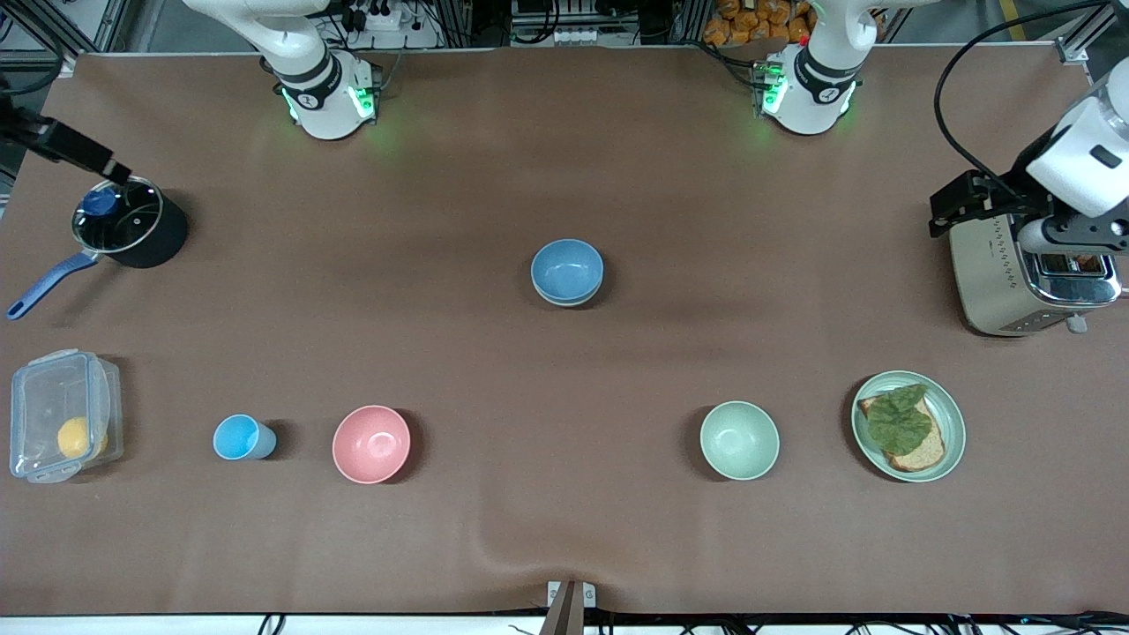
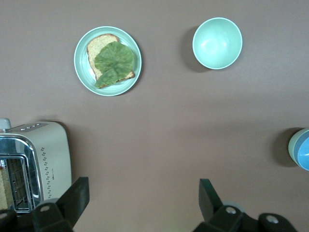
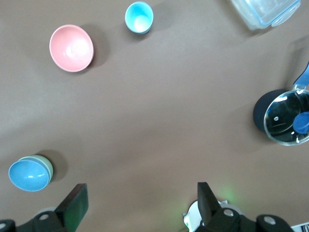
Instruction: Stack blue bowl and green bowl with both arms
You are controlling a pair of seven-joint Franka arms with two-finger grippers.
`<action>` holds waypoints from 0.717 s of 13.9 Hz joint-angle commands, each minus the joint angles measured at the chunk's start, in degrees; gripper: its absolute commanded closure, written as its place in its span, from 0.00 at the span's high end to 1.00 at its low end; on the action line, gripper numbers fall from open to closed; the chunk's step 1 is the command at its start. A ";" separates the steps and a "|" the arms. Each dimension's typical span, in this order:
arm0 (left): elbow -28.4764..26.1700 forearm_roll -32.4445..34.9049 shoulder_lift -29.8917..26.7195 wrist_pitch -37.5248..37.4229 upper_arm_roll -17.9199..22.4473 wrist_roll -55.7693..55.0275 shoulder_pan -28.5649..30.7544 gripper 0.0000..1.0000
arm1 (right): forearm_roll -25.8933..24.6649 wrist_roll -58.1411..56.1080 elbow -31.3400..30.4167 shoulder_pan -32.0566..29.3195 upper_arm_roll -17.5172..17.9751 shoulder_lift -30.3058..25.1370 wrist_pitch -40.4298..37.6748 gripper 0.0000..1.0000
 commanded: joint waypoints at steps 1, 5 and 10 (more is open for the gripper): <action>-0.01 -1.02 -0.95 -0.99 1.10 1.53 0.33 1.00 | -1.25 -3.77 0.58 -0.28 -0.48 0.38 0.89 1.00; 0.08 -0.94 -0.95 -1.34 1.27 0.57 -1.60 1.00 | -2.83 -9.84 0.49 -0.45 -1.18 0.64 2.21 1.00; 0.08 -0.58 -1.13 -1.34 1.54 0.56 -2.58 1.00 | -3.45 -11.43 0.40 0.51 -2.41 0.73 2.13 1.00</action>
